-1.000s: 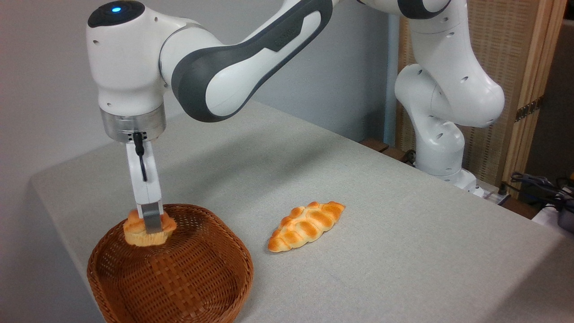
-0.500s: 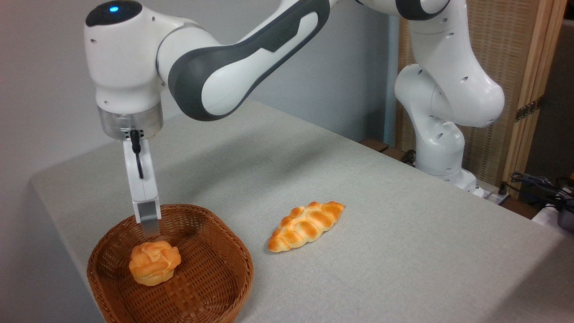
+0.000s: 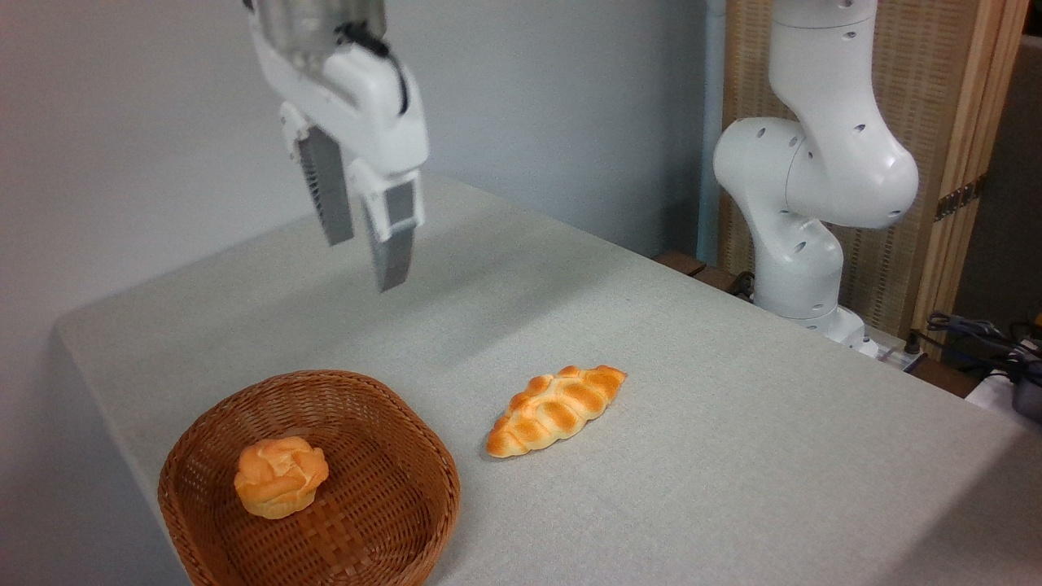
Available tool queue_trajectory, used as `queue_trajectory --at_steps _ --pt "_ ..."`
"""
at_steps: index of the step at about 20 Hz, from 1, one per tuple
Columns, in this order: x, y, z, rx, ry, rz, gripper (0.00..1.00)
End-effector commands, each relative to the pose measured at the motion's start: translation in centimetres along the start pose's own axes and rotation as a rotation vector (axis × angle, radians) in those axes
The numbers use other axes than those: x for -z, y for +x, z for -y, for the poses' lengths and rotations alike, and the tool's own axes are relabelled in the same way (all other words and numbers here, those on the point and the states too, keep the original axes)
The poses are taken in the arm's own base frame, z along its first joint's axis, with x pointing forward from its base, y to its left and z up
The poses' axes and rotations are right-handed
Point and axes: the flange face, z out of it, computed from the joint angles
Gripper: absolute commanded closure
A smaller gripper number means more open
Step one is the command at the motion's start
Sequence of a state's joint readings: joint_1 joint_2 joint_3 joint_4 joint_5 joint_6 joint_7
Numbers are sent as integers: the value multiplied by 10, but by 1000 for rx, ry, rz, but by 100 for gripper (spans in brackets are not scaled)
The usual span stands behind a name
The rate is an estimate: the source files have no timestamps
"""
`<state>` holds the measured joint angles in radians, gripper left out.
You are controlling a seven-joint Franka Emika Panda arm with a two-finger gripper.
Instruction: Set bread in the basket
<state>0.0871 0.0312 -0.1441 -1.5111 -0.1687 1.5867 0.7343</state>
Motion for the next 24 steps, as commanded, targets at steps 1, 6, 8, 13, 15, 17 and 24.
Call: queue_trajectory --at_steps 1,6,8,13,15,17,24 --pt "9 -24 3 59 23 56 0" --pt "15 -29 9 45 63 79 0" --pt "14 -26 5 31 67 85 0" --pt "10 -19 -2 16 64 92 0" --pt "9 -19 -2 11 88 116 0" --pt "6 -18 -3 12 95 130 0" --pt "5 -18 -4 14 93 133 0"
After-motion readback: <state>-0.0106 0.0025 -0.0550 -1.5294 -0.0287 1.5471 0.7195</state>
